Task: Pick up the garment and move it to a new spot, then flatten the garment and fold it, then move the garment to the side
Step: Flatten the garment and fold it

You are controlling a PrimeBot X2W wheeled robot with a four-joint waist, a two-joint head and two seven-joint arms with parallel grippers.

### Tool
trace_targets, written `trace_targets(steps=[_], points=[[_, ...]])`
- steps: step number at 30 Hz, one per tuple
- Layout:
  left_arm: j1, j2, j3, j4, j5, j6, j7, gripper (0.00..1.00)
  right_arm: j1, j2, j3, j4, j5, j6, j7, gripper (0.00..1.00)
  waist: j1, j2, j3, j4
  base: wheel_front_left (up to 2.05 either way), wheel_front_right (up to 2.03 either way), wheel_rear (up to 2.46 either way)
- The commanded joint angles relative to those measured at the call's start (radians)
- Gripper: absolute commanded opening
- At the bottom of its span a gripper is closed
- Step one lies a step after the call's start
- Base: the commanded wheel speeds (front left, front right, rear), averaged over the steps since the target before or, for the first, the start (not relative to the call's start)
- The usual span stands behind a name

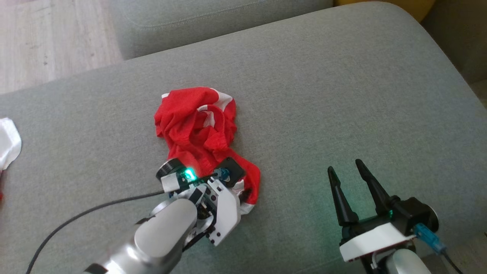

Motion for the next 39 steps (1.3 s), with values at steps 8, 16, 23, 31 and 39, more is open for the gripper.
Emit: trace_targets(steps=[8,16,23,31,39], points=[[-0.039,0.043,-0.006,-0.111,-0.089,0.002,0.028,0.0,-0.025,-0.007,0.016,-0.029,-0.001,0.008,-0.009,1.0,0.0,0.0,-0.009,0.009,0.0,0.0,0.0],[-0.17,0.026,0.218,-0.191,-0.159,0.1,-0.184,0.0,-0.056,0.0,0.05,-0.017,0.007,0.008,-0.009,1.0,0.0,0.0,-0.016,-0.044,0.0,0.0,0.0],[-0.321,0.053,0.352,-0.133,-0.171,0.123,-0.324,0.0,-0.101,0.015,0.086,-0.012,0.031,0.008,-0.009,1.0,0.0,0.0,0.0,-0.148,0.0,0.0,0.0],[-0.409,0.022,0.4,-0.094,-0.19,0.073,-0.489,0.0,-0.099,0.021,0.069,-0.01,0.044,0.008,-0.009,1.0,0.0,0.0,0.018,-0.19,0.0,0.0,0.0],[-0.189,0.005,0.345,-0.192,-0.268,0.02,-0.582,0.0,-0.079,0.021,0.035,-0.016,0.048,0.008,-0.009,1.0,0.0,0.0,0.006,-0.146,0.0,0.0,0.0]])
